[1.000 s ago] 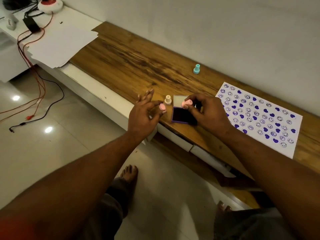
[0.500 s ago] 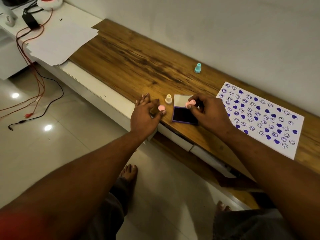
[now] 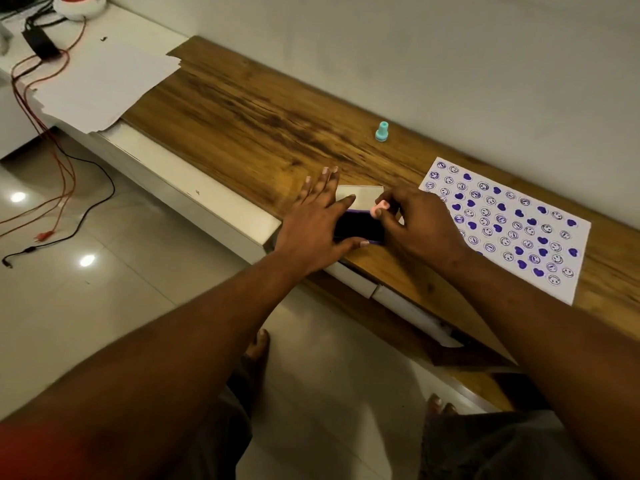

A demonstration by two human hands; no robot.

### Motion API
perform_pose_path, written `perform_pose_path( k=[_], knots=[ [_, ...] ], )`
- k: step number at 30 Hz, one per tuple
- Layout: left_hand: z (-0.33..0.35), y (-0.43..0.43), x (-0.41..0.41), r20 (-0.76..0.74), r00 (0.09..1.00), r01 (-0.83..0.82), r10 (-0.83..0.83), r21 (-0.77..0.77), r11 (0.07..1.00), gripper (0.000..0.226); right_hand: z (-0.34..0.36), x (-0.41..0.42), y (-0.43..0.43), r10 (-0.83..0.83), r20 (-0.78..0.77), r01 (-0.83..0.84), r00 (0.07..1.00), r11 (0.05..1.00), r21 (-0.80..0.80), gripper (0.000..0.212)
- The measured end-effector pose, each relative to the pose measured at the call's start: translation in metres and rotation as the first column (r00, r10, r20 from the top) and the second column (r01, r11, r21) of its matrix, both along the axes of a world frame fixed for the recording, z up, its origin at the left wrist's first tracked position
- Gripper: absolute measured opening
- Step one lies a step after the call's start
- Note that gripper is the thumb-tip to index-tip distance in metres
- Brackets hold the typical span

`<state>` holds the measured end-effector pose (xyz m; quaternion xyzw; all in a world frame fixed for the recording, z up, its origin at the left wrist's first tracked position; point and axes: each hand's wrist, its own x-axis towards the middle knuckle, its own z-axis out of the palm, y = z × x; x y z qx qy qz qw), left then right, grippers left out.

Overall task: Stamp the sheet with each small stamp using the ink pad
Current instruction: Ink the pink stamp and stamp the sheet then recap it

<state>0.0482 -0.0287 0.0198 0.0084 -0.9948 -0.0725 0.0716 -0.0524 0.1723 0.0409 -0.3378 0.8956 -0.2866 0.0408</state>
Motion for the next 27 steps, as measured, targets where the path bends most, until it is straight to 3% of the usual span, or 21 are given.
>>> perform_pose_path(
  k=[9,12,14,16,18,19,21,27],
  knots=[
    [0.003,0.001,-0.008,0.069,0.998,-0.011,0.01,0.017,1.0,0.075,0.006,0.007,0.001,0.084,-0.021,-0.081,0.996,0.99,0.118,0.027],
    [0.005,0.002,-0.01,0.072,0.997,-0.036,0.032,0.054,0.998,0.077,0.034,0.007,-0.008,0.028,-0.173,-0.046,0.985,0.994,-0.098,0.025],
    [0.005,0.002,-0.01,0.079,0.996,-0.043,0.038,0.061,0.997,0.077,0.061,0.004,-0.015,-0.063,-0.362,-0.059,0.93,0.946,-0.317,0.023],
    [0.003,0.002,-0.01,0.082,0.996,-0.049,0.044,0.064,0.997,0.077,0.071,0.006,-0.019,-0.114,-0.448,-0.096,0.887,0.903,-0.42,0.02],
    [0.002,0.002,-0.01,0.07,0.997,-0.048,0.043,0.071,0.996,0.075,0.052,0.014,-0.02,-0.007,-0.352,-0.099,0.936,0.954,-0.281,0.022],
    [0.002,0.002,-0.01,0.06,0.997,-0.047,0.042,0.083,0.995,0.074,0.035,0.022,-0.022,0.062,-0.261,-0.089,0.963,0.992,-0.091,0.025],
    [0.002,0.002,-0.01,0.05,0.998,-0.049,0.044,0.111,0.993,0.07,0.004,0.029,-0.025,0.105,-0.091,-0.079,0.99,0.962,0.26,0.034],
    [0.003,-0.001,-0.012,0.08,0.995,-0.067,0.058,0.123,0.99,0.069,0.003,0.027,-0.036,0.068,-0.138,-0.015,0.988,0.934,0.356,0.034]
  ],
)
